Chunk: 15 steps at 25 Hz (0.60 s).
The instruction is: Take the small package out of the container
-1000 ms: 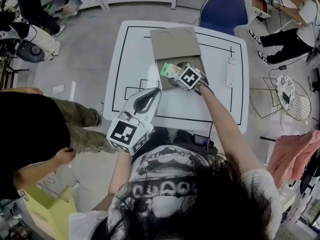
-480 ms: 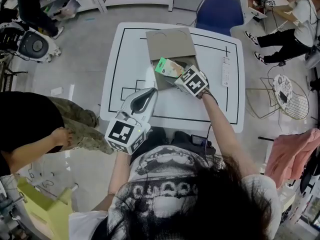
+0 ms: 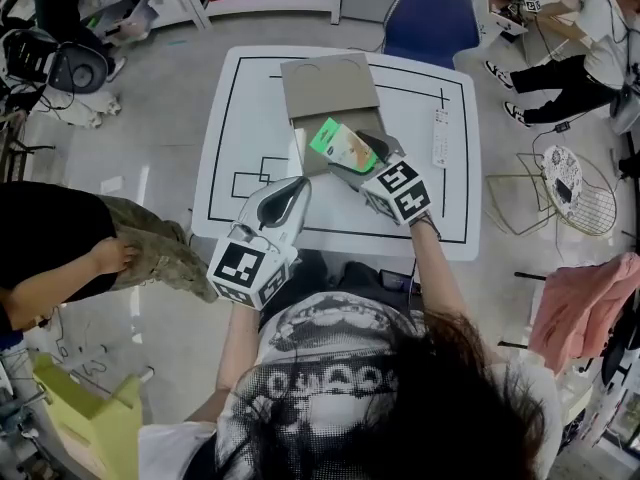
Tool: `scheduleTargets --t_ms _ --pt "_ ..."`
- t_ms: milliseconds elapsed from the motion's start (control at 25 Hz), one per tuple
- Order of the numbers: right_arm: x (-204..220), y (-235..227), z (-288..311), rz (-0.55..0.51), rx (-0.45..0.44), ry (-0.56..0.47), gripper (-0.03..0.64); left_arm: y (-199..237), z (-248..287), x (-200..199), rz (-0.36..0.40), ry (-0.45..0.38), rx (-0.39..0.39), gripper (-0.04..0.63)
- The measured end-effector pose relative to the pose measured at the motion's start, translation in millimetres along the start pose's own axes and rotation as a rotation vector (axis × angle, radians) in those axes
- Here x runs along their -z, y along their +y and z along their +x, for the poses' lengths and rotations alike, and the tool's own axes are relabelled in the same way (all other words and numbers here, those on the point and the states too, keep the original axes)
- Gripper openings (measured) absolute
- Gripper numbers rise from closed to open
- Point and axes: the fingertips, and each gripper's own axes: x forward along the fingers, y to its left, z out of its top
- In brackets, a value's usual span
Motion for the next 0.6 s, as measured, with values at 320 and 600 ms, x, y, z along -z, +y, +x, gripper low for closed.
scheduleTargets --t_ms 320,600 --pt "18.3 14.4 -61.8 0.096 0.008 -0.059 0.362 -31.5 6.4 3.8 -0.003 0.009 -0.023 0.0" --pt "40.7 17.3 -112.4 0.113 -0.003 -0.076 0.362 -75.8 19.2 8.6 -0.004 0.005 -0.027 0.0"
